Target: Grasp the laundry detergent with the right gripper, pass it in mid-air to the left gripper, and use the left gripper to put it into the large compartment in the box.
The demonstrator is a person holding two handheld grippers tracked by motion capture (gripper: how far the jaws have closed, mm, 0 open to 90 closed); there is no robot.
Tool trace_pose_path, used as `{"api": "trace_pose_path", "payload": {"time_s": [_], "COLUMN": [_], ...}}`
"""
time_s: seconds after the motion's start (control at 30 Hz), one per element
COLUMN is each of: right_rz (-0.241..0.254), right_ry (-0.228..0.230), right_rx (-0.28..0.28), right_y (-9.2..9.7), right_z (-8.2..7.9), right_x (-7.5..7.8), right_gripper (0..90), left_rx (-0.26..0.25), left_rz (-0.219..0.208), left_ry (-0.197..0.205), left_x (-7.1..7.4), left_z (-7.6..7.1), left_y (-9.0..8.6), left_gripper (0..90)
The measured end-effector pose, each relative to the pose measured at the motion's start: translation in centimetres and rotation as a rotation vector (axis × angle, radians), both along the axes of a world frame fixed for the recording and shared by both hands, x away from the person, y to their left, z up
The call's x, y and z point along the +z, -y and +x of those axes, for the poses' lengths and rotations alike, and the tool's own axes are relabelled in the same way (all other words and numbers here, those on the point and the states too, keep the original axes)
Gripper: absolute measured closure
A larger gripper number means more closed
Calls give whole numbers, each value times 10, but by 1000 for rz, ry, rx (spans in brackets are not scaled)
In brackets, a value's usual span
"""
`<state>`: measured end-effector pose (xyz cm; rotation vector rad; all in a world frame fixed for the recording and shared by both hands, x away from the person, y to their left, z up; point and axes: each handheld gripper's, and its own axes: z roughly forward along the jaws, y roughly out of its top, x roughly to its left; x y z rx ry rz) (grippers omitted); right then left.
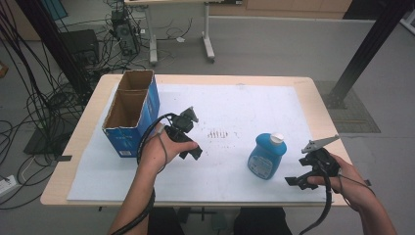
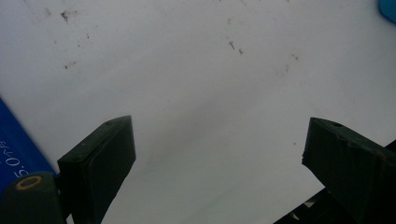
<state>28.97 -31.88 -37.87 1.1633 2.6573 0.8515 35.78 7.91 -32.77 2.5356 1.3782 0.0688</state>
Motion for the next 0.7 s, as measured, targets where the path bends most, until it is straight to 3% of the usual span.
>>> {"api": "trace_pose_path", "payload": {"time_s": [0.7], "right_rz": [46], "right_ry": [63], "right_rx": [18], "right_y": [-9], "right_z": [-13], "right_x": [-11], "right_gripper": [56], "left_rx": [27], "left_rz": [-5], "left_ry": [-12], "left_x": [-6], "left_z": [-4], "left_y": [-10], "left_gripper": [93]}}
